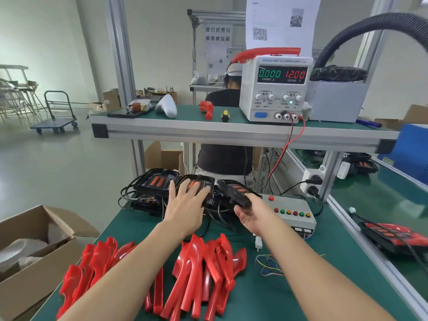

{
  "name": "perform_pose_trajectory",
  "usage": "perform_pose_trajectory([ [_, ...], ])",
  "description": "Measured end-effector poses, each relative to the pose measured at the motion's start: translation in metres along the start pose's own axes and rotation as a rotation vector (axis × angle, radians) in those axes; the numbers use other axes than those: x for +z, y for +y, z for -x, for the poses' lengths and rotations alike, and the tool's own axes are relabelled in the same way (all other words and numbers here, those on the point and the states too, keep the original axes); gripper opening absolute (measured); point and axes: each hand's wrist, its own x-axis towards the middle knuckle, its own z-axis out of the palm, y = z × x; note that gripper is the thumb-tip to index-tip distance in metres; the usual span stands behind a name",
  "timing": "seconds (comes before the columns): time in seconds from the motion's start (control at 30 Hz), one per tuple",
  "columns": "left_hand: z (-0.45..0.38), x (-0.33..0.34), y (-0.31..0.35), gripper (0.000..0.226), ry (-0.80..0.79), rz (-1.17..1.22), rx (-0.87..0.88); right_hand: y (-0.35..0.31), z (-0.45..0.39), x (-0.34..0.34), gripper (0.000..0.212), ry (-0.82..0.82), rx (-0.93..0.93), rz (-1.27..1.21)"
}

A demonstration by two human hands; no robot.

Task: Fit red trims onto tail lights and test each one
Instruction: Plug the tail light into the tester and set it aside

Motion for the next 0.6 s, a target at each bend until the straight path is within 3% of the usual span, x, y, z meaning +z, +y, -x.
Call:
perform_pose_trajectory([
  [0.27, 0.004, -0.004, 0.004, 0.066, 0.069, 0.103, 0.005, -0.012, 0.039, -0.049, 0.033, -0.152, -0.084, -0.03],
  [0.47, 0.023, -0.013, 0.037, 0.036, 0.367, 0.356, 0.126, -0.019, 0.102, -0.089, 0.033, -0.29, -0.141, 0.022],
  [0.53, 0.029, -0.013, 0.053, 0.025, 0.315, 0.382, 0.047, -0.019, 0.12, -0.099, 0.034, -0.341, -0.151, 0.028],
  [0.6, 0.028, -0.01, 0.067, 0.025, 0.124, 0.351, -0.164, -0.018, 0.133, -0.108, 0.034, -0.373, -0.149, 0.029],
])
